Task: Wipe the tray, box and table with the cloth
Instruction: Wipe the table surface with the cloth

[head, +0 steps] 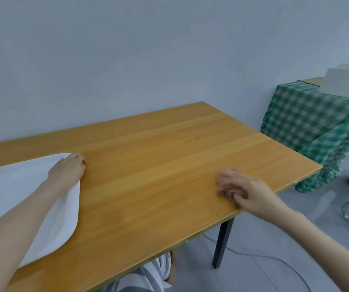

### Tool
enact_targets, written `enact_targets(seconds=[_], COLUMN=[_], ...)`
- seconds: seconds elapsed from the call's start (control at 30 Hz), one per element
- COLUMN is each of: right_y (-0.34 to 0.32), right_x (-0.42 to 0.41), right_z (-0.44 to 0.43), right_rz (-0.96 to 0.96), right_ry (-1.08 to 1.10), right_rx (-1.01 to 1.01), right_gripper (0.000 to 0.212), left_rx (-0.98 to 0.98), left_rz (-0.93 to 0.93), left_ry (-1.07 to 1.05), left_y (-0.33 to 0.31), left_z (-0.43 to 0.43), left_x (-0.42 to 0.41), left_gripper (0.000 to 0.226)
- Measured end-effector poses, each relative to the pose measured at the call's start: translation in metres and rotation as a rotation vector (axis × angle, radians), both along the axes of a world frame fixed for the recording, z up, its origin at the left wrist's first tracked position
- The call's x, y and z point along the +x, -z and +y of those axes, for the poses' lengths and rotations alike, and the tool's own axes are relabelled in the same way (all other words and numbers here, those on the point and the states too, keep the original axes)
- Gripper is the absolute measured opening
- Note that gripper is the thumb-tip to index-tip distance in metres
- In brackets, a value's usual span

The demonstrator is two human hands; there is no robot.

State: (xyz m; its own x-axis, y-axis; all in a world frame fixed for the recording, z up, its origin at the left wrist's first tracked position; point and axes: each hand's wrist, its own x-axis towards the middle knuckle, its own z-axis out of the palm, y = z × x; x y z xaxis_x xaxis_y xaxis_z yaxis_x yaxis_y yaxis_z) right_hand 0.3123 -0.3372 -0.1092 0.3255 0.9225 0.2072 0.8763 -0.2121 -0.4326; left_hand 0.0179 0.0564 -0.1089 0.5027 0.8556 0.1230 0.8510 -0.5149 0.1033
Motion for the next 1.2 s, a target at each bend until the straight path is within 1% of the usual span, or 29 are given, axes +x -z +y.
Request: enact_targets(seconds=[0.1, 0.17, 0.3, 0.47, 0.57, 0.63, 0.7, 0.8, 0.93, 1.07, 1.2], right_y=[-0.010, -0.015, -0.018, -0.012, -0.015, -0.019, -0.022, -0.022, -0.021, -0.020, -0.017], right_x=[0.050, 0.075, 0.094, 0.088, 0.075, 0.065, 0.056, 0.039, 0.000, -0.045, -0.093], right_z=[0.005, 0.019, 0.058, 0.113, 0.147, 0.168, 0.188, 0.217, 0.262, 0.297, 0.332], right_rz=[-0.015, -0.013, -0.049, -0.097, -0.123, -0.146, -0.154, -0.158, -0.160, -0.153, -0.153], right_ry=[0.284, 0.334, 0.296, 0.196, 0.172, 0.166, 0.152, 0.112, 0.012, -0.079, -0.200], right_rx=[-0.022, -0.095, -0.233, -0.283, -0.294, -0.293, -0.301, -0.290, -0.262, -0.238, -0.207], right_gripper=[0.042, 0.040, 0.038, 0.038, 0.039, 0.040, 0.042, 0.042, 0.044, 0.047, 0.045], left_rx=[-0.003, -0.006, -0.012, -0.015, -0.025, -0.027, -0.078, -0.143, -0.122, -0.090, -0.068], left_rz=[-0.014, -0.036, -0.073, -0.104, -0.139, -0.184, -0.211, -0.186, -0.153, -0.090, -0.147], left_ry=[0.001, -0.005, -0.017, -0.018, -0.023, -0.036, -0.058, -0.070, -0.080, -0.055, -0.033], left_y=[0.001, 0.002, 0.003, 0.006, 0.005, 0.005, 0.005, 0.006, 0.001, -0.005, -0.014], left_z=[0.001, 0.001, -0.001, -0.001, -0.003, -0.004, -0.004, -0.001, 0.000, 0.000, 0.016], left_x=[0.002, 0.003, 0.004, 0.002, 0.002, 0.003, 0.003, 0.000, -0.006, -0.005, -0.007], left_gripper=[0.039, 0.039, 0.038, 0.039, 0.040, 0.033, 0.028, 0.040, 0.050, 0.047, 0.036])
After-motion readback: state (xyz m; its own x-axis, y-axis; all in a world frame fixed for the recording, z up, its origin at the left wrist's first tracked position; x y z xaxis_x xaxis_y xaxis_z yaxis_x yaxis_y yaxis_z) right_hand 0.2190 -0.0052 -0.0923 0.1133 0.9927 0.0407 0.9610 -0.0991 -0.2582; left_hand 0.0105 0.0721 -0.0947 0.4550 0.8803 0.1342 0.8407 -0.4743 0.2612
